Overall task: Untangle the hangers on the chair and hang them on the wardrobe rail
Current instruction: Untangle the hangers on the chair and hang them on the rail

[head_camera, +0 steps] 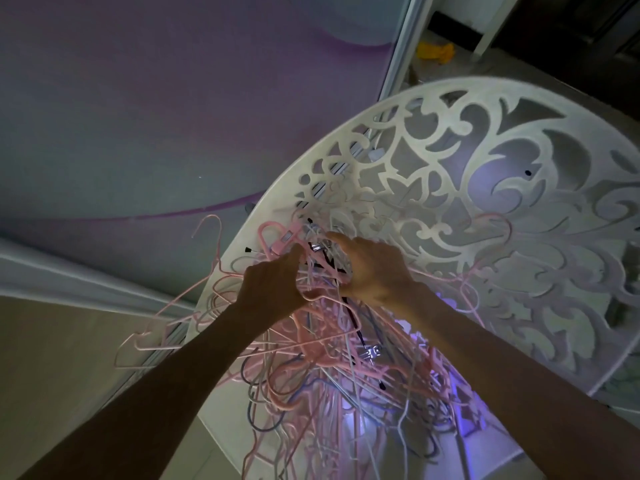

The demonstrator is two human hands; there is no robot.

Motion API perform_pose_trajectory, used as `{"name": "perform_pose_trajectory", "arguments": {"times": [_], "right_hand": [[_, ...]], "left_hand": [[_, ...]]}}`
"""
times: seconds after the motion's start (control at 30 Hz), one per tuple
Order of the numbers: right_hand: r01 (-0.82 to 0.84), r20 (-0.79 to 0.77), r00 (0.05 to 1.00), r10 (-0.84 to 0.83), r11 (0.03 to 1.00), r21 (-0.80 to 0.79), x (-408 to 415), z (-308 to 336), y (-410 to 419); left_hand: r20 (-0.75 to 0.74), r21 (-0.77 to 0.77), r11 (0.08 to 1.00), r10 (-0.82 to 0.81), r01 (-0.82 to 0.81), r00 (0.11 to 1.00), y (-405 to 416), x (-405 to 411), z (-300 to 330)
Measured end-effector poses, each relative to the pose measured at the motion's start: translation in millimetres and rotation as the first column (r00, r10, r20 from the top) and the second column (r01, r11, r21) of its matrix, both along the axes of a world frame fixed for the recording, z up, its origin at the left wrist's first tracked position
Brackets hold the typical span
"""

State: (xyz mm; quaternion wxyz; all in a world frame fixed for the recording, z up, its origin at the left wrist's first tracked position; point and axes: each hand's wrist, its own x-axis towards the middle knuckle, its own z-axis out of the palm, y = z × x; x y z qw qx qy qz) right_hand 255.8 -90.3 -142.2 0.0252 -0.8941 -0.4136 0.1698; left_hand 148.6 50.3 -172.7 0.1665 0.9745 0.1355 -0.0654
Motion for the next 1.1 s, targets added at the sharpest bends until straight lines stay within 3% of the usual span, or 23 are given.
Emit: {"name": "perform_pose_trajectory", "arguments": {"times": [0.1,0.2,0.27,0.37,0.5,0.63,0.77,0.97,1.1], "right_hand": [[-0.069,0.122,0.989,0.083,0.991,-0.113,3.0,2.8,6.3],[-0.182,0.275,0.934,0.227,0.967,-0.178,2.3,4.4,8.6],[-0.217,0.267,0.929,0.256,0.962,-0.168,-1.7,7.4,8.8],[-0.209,0.243,0.936,0.253,0.959,-0.193,-9.8,9.2,9.9],[-0.196,0.373,0.885,0.279,0.95,-0.243,-15.8,6.4,13.2],[-0.067,0.419,0.899,0.125,0.986,-0.151,-17.3,-3.4,-7.0],[0.049,0.233,0.972,-0.042,0.999,-0.024,-16.4,4.7,-28.7],[0.023,0.417,0.908,-0.046,0.998,0.059,-13.9,2.4,-31.1],[-0.029,0.435,0.9,-0.022,0.993,0.11,-7.4,10.0,-20.9]], "left_hand": [[-0.026,0.083,0.996,-0.033,0.035,0.999,-3.1,1.3,0.3],[0.018,0.031,0.998,-0.063,0.062,0.998,-3.1,-0.8,-3.1],[0.071,0.0,0.997,-0.072,0.072,0.995,-2.1,-5.3,-6.5],[0.0,0.036,0.997,-0.064,0.064,0.998,-1.9,-7.8,-8.0],[-0.099,0.036,0.999,0.025,-0.021,0.995,-4.2,-3.5,-4.0],[-0.053,0.029,0.991,0.13,-0.129,0.99,-9.5,-0.3,-2.8],[0.018,-0.016,0.987,0.16,-0.16,0.987,-13.6,4.7,-2.6],[0.045,-0.027,0.99,0.137,-0.136,0.99,-17.6,3.9,11.5],[0.087,-0.041,0.99,0.141,-0.138,0.986,-19.3,2.2,17.9]]}}
